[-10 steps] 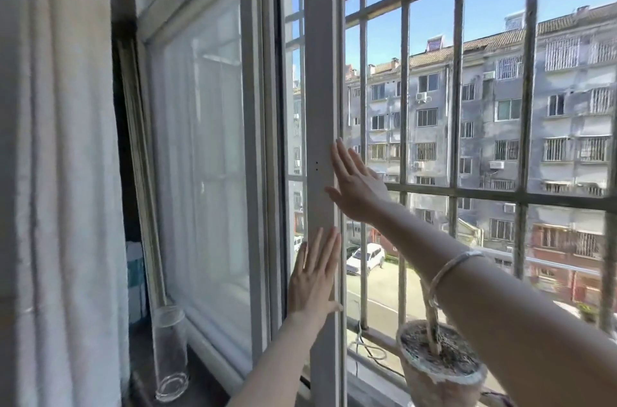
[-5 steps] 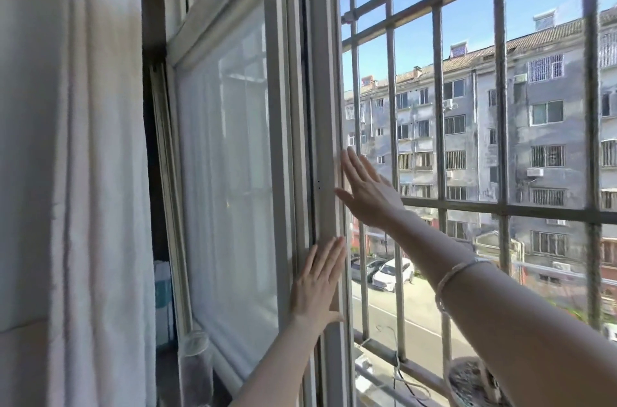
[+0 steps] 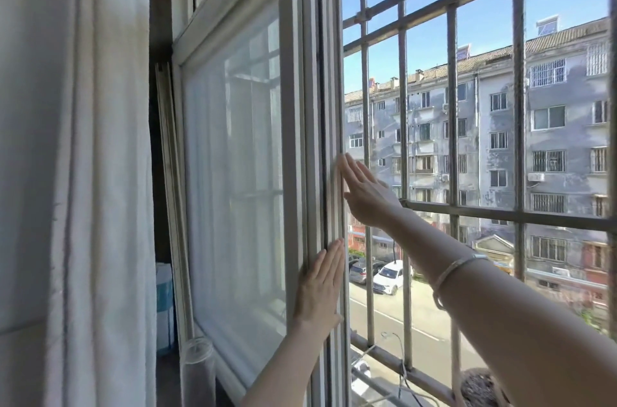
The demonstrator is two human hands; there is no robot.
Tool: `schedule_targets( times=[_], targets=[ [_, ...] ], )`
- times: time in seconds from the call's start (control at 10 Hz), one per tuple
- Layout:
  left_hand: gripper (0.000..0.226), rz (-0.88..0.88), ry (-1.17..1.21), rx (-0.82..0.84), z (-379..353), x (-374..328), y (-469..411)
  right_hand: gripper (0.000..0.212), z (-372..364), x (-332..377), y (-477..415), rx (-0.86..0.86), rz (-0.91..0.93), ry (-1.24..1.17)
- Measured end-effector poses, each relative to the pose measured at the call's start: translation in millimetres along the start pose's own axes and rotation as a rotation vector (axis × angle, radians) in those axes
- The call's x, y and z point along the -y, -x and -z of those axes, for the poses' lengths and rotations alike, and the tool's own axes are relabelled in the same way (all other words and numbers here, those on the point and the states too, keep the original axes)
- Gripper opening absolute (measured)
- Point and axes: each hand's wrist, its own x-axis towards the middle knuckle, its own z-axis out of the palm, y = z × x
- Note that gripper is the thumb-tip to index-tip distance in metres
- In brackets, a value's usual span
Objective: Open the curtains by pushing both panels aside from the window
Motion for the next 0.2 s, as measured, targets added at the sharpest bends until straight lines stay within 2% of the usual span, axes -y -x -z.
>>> schedule_targets(
  times=[0.2],
  targets=[
    [0.105, 0.014, 0.293, 0.057, 8, -5, -2, 0.073, 10, -16, 29, 0.056, -0.097, 0.033]
  ],
)
